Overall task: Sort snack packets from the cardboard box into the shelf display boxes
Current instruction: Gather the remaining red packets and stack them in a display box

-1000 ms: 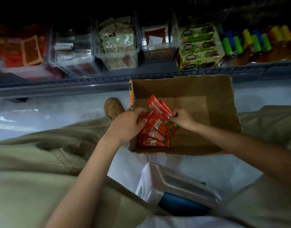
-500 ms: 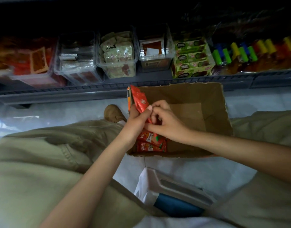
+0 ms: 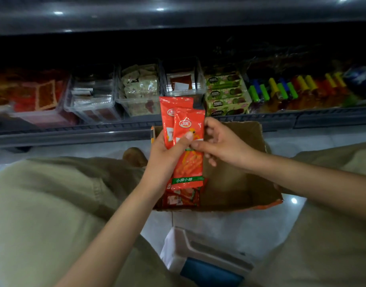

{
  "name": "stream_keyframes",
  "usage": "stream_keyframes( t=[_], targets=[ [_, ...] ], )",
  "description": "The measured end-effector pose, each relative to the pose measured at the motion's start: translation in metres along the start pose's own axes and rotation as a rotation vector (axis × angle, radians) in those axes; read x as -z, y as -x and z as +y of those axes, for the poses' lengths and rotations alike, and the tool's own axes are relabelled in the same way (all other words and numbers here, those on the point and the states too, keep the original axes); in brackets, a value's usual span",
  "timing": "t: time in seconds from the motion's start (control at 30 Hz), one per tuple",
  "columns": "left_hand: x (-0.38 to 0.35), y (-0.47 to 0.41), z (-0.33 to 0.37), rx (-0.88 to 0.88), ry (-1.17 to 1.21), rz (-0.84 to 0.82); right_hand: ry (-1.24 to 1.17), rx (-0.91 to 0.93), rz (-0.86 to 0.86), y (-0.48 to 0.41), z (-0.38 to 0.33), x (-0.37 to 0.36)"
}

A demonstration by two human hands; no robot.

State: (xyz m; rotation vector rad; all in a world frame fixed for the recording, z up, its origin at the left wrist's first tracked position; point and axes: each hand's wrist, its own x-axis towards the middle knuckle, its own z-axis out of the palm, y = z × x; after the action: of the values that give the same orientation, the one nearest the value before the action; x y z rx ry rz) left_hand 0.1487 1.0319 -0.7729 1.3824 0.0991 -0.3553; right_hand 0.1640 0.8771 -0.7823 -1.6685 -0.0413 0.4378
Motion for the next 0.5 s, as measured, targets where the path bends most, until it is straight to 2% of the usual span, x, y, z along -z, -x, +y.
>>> stream_keyframes(
  t=[0.17,0.4,0.5],
  targets=[
    [-0.017,0.000,0.007,-0.147,-0.199,-0.098,-0.045,-0.017,0.086,0.011,-0.014,0.008],
    [-0.037,-0.015,0.014,-0.256,-0.311,-0.008,-0.170,0.044,0.183,0.010,-0.042,0.019],
    [-0.050,-0.020,0.020,-0.296,-0.311,-0.043,-0.181,0.122,0.183,0.008,-0.057,0.037]
  ],
)
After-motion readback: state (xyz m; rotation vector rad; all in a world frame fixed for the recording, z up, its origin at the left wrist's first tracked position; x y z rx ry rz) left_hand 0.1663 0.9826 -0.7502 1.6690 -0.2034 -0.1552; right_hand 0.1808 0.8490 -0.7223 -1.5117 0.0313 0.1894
